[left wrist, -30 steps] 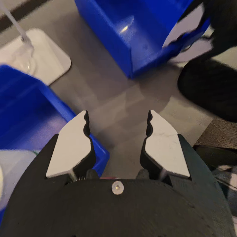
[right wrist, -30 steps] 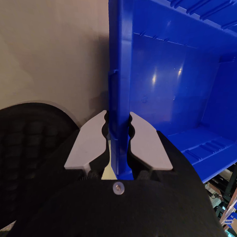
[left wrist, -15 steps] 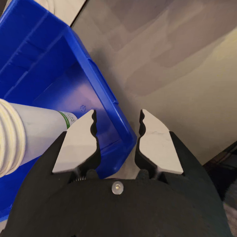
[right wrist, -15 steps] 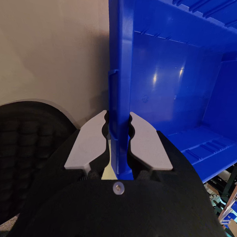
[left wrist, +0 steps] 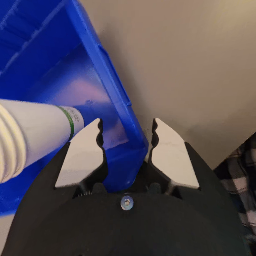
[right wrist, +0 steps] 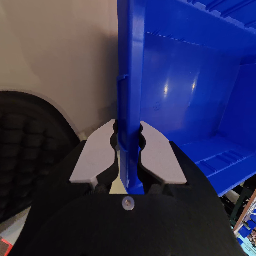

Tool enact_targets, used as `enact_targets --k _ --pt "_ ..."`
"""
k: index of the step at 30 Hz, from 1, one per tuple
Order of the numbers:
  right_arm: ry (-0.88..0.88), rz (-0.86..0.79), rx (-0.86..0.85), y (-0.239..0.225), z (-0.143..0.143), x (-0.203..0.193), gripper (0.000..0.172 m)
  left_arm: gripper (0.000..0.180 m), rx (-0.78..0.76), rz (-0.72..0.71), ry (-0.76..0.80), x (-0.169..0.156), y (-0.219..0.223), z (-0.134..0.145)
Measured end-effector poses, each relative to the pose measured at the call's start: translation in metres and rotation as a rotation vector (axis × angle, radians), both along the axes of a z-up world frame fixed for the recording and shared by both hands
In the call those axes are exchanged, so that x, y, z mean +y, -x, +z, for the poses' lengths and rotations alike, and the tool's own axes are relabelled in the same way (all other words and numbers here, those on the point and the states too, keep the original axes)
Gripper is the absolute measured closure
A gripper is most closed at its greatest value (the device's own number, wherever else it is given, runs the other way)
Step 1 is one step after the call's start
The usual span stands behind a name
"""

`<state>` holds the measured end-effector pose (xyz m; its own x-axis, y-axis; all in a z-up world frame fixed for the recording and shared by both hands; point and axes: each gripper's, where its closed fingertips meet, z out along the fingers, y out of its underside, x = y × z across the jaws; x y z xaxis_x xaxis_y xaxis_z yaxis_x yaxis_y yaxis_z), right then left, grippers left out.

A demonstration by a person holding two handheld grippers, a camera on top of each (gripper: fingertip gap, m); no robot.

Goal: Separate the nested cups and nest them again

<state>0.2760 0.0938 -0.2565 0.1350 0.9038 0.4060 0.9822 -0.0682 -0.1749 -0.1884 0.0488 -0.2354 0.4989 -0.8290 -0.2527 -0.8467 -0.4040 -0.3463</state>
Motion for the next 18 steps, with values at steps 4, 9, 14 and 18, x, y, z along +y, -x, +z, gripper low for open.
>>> enact_targets --k 4,9,14,18 --pt "-0.013 -0.006 -0.032 -0.002 0.001 0.0 0.143 0.099 -0.088 0.194 0.035 -0.004 -0.01 0.024" --pt "-0.027 -0.055 -0.037 0.005 0.001 0.008 0.136 0.102 -0.042 0.415 -0.001 0.02 -0.016 -0.004" --pt "-0.037 -0.059 -0.042 0.013 0.001 0.012 0.134 0.111 0.034 0.518 -0.02 0.024 -0.023 -0.021" --pt "-0.026 -0.06 -0.009 0.02 0.002 0.014 0.134 0.104 0.023 0.56 -0.074 0.039 -0.027 -0.027"
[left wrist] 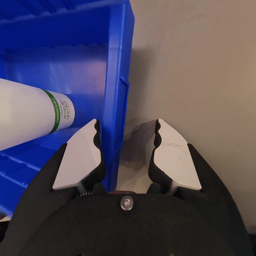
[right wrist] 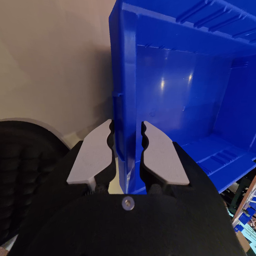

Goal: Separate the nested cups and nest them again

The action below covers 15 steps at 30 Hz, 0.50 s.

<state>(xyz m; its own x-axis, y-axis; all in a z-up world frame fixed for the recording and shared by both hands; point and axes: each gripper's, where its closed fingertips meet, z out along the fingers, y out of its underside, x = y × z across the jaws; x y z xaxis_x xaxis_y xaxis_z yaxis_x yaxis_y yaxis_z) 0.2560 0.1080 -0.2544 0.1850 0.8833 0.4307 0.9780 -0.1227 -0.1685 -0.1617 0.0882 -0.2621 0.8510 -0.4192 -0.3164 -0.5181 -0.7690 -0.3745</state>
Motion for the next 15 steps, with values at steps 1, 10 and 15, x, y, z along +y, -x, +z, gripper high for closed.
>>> enact_targets --k 1,10,15 --pt "0.003 0.006 -0.001 0.002 -0.001 0.0 0.135 0.106 -0.047 0.024 0.006 0.003 -0.003 -0.004" --pt "0.036 0.061 0.006 0.009 -0.008 0.002 0.144 0.146 -0.063 0.063 -0.043 0.017 0.011 -0.003" --pt "0.045 0.093 0.015 0.006 -0.008 0.009 0.144 0.148 -0.083 0.01 0.035 0.017 0.014 -0.005"
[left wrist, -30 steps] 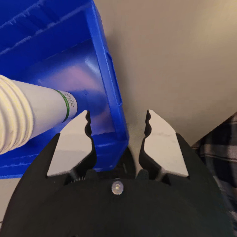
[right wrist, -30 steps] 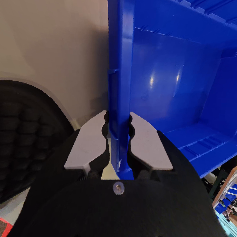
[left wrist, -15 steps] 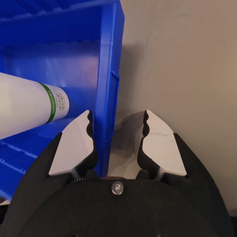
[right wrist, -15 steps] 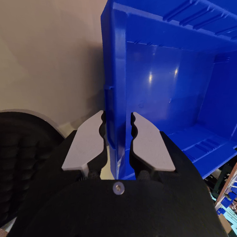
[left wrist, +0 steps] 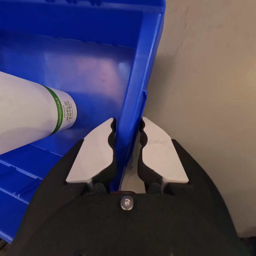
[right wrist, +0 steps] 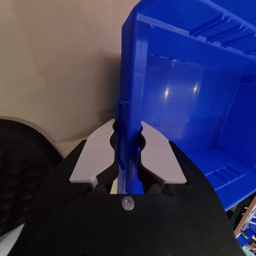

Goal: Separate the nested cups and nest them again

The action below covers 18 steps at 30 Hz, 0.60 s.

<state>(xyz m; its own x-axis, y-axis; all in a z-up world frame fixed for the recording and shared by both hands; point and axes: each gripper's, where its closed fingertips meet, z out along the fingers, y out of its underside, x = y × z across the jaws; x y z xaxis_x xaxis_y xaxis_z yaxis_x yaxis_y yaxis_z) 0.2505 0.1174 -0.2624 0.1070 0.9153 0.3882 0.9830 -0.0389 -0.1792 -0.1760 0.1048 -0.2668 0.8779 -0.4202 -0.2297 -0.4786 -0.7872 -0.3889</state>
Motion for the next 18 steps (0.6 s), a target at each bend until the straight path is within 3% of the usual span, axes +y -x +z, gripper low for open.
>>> enact_targets --k 18 --pt "0.041 0.027 -0.04 -0.04 -0.001 0.059 0.144 0.152 -0.058 -0.297 0.232 0.014 0.039 -0.003"
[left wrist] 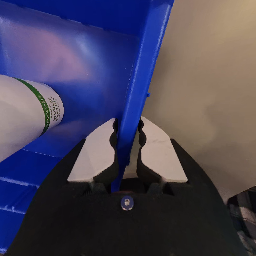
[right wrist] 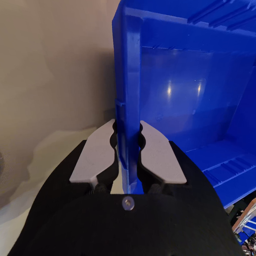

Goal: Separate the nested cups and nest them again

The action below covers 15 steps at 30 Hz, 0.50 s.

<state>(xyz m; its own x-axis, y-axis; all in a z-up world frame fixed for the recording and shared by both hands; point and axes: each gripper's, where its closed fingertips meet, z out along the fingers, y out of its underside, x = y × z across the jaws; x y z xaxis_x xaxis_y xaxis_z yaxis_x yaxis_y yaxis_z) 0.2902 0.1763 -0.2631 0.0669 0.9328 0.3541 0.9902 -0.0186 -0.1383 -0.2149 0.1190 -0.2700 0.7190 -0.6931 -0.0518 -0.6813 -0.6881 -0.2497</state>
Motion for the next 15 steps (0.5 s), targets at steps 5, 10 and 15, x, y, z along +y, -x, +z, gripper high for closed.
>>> enact_targets --k 5,10,15 --pt "0.011 -0.013 -0.001 -0.014 0.0 0.016 0.144 0.153 -0.01 -0.106 0.016 0.01 0.021 0.0" --pt "0.019 -0.006 0.004 -0.024 0.0 0.029 0.144 0.153 -0.014 -0.234 0.025 0.018 0.045 -0.001" --pt "0.021 0.005 0.013 -0.029 0.0 0.038 0.144 0.153 -0.007 -0.309 0.023 0.032 0.066 -0.001"
